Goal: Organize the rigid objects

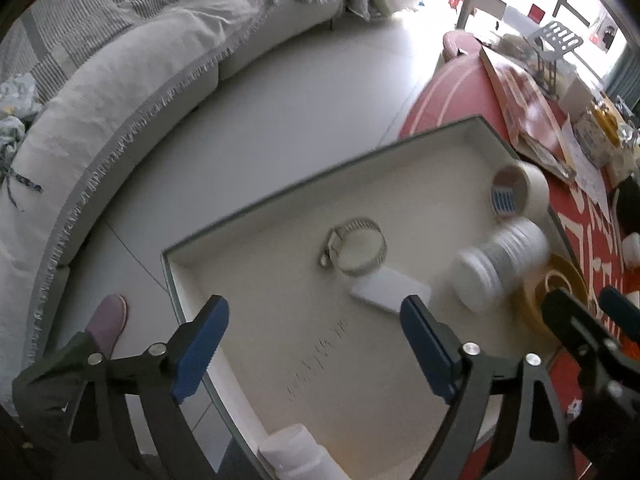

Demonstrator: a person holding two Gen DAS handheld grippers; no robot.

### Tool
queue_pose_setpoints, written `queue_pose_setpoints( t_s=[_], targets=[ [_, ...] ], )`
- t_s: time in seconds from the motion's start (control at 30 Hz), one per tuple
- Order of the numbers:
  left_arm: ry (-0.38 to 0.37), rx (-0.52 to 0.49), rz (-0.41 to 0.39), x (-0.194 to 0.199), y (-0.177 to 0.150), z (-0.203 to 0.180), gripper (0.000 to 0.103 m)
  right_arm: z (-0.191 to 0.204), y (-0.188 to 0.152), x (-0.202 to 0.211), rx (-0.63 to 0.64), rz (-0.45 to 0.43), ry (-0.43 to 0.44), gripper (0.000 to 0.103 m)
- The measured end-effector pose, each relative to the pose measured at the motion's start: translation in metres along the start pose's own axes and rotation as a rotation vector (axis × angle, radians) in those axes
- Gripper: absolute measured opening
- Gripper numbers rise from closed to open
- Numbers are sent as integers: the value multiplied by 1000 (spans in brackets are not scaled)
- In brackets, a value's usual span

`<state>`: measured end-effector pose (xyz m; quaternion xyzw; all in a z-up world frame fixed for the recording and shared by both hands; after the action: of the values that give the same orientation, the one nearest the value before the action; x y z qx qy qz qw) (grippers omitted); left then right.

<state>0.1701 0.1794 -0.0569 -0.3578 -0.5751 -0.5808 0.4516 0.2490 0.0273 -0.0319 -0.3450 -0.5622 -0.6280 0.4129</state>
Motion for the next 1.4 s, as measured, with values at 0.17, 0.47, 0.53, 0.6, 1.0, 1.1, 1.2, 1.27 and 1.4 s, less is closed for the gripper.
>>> queue_pose_setpoints(
  t_s=[0.17, 0.47, 0.53, 0.6, 1.0, 1.1, 1.2, 1.27, 1.4],
  targets=[
    [-51, 0, -18, 18, -8, -9, 95, -24, -12, 19, -59, -15, 15, 90],
    [-190, -37, -98, 78, -23, -37, 97, -123, -32, 44, -225, -60, -88, 90],
    [-227, -39, -107, 90, -27, -48, 97, -141, -36, 42, -247, -56, -124, 90],
    [-281, -38, -102, 98, -29, -58, 97, -159, -38, 36, -260, -40, -152, 90],
    [-229, -71, -37, 81, -39, -76, 97, -158, -3, -10, -200, -64, -194, 90],
    [-220, -70, -9, 73, -42, -74, 97, -147, 2, -37, -146, -5, -183, 91],
    [-212, -78, 0, 71, -46, -74, 97, -144, 3, -43, -170, -12, -123, 91],
    [-213, -79, 6, 70, -48, -75, 97, -140, -2, -47, -153, 43, -111, 87],
    [-217, -83, 12, 68, -52, -80, 97, -126, -21, -35, -30, 56, -110, 47]
  ],
)
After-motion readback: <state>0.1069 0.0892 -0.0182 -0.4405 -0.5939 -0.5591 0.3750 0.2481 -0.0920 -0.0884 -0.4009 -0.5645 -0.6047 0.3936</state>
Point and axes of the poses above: each gripper's, at about its wrist camera, not at the fingertips, and x roughly against the way its jaws point, z to its left, y to its top, the point moved 1 cm from there along -x, roughly the way its jaws point, and after that the axes turned 13 degrees about -x, right-handed, at the moved point
